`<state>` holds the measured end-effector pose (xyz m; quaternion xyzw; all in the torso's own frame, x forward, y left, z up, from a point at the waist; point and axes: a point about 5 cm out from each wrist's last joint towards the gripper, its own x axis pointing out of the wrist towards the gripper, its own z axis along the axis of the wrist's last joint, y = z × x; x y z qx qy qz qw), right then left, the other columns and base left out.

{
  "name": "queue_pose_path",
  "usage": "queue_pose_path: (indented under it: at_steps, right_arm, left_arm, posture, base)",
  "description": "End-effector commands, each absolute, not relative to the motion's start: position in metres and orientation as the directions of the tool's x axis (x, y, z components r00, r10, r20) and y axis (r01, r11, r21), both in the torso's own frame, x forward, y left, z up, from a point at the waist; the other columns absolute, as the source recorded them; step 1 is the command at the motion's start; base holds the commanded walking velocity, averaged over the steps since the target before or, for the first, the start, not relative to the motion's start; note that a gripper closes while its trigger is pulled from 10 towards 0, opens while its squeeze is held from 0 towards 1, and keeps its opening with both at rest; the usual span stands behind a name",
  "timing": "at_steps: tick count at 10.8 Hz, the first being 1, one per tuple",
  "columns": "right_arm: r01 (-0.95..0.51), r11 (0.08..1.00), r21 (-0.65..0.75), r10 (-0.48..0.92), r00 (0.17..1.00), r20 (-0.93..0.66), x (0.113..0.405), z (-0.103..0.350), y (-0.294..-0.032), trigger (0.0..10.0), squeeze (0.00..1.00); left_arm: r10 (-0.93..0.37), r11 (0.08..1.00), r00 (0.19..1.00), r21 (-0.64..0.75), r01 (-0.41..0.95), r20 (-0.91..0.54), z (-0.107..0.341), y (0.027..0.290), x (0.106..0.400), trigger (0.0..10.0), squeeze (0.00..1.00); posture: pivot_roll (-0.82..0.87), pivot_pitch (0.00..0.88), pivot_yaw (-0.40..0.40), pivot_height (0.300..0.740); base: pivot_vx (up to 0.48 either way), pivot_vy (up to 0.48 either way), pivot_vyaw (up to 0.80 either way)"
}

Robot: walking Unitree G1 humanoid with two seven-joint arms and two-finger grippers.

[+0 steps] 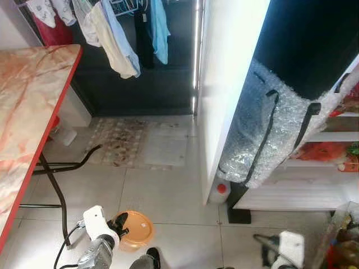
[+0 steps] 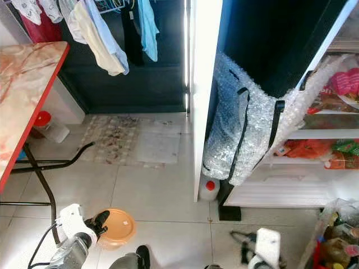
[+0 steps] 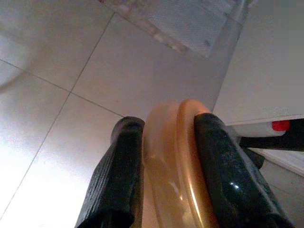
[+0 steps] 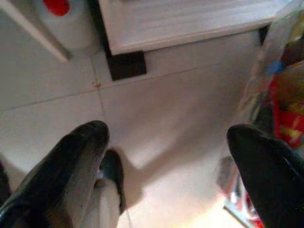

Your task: Restocking fridge

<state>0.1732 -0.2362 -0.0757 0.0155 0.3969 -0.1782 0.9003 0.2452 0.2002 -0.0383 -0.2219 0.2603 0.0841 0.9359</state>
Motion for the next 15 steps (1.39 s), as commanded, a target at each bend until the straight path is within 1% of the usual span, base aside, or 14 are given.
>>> queue_pose_path:
  at_steps: [1,4,11,13,14,15]
  right_arm:
    - [0.319,0.942,-0.109,-0.286,0.589,-0.756,0.1605,-0.0831,-0.2318,10.0,0.00]
    - [0.322,0.941,-0.106,-0.283,0.575,-0.768,0.1539,-0.0858,-0.2322,10.0,0.00]
    - [0.331,0.939,-0.088,-0.278,0.588,-0.760,0.1564,-0.0850,-0.2294,10.0,0.00]
    - [0.326,0.941,-0.095,-0.278,0.578,-0.767,0.1577,-0.0851,-0.2292,10.0,0.00]
    - [0.332,0.939,-0.088,-0.277,0.580,-0.766,0.1577,-0.0849,-0.2299,10.0,0.00]
    - [0.323,0.941,-0.101,-0.279,0.571,-0.773,0.1554,-0.0857,-0.2316,10.0,0.00]
  left_arm:
    - [0.045,0.892,0.840,-0.357,-0.277,-0.540,-0.0420,0.2020,0.2393,10.0,0.00]
    - [0.042,0.894,0.846,-0.358,-0.270,-0.532,-0.0407,0.1999,0.2413,10.0,0.00]
    - [0.057,0.892,0.856,-0.359,-0.275,-0.514,-0.0375,0.1996,0.2441,10.0,0.00]
    - [0.060,0.892,0.857,-0.358,-0.277,-0.512,-0.0370,0.1998,0.2444,10.0,0.00]
    - [0.061,0.891,0.857,-0.358,-0.278,-0.512,-0.0369,0.1997,0.2444,10.0,0.00]
    - [0.064,0.890,0.856,-0.358,-0.281,-0.513,-0.0369,0.1996,0.2444,10.0,0.00]
  posture:
    - [-0.07,0.189,0.078,0.740]
    - [-0.07,0.191,0.080,0.740]
    - [-0.06,0.223,0.076,0.740]
    - [-0.06,0.231,0.076,0.740]
    - [-0.06,0.231,0.075,0.740]
    - [-0.06,0.232,0.075,0.740]
  base:
    - [0.000,-0.304,0.00]
    - [0.000,-0.309,0.00]
    - [0.000,-0.295,0.00]
    - [0.000,-0.277,-0.68]
    - [0.000,0.000,-0.80]
    - [0.000,0.000,0.00]
